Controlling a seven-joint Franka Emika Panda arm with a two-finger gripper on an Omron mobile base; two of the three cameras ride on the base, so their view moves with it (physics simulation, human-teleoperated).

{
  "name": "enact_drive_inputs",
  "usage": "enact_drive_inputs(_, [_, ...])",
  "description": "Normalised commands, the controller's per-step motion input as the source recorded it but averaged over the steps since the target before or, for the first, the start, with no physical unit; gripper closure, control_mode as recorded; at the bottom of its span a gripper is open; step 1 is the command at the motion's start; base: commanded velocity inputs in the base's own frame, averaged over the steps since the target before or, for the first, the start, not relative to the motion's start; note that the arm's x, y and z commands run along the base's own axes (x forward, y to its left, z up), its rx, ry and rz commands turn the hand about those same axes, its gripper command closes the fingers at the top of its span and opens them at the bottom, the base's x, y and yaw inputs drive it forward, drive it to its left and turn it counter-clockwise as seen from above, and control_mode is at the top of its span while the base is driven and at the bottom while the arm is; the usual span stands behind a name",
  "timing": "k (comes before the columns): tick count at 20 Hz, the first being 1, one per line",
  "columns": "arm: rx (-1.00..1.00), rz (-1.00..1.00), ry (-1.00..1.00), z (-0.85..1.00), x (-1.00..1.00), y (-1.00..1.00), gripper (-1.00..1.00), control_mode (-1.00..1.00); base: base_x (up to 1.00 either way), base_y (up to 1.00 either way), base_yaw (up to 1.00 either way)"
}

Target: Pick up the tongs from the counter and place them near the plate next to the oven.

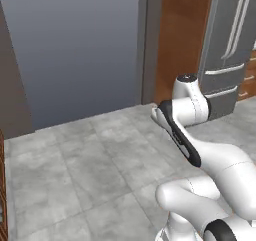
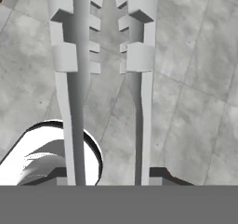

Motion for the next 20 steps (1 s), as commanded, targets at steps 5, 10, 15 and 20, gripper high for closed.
enact_drive_inputs(5, [0.0, 0.0, 0.0, 0.0, 0.0, 0.0, 1.0, 1.0, -0.24, 0.0, 0.59])
enact_drive_inputs(10, [0.0, 0.0, 0.0, 0.0, 0.0, 0.0, 1.0, 1.0, -0.28, 0.0, 0.59])
enact_drive_inputs(15, [0.0, 0.0, 0.0, 0.0, 0.0, 0.0, 1.0, 1.0, -0.32, 0.0, 0.59])
enact_drive_inputs(20, [0.0, 0.0, 0.0, 0.0, 0.0, 0.0, 1.0, 1.0, -0.35, 0.0, 0.6])
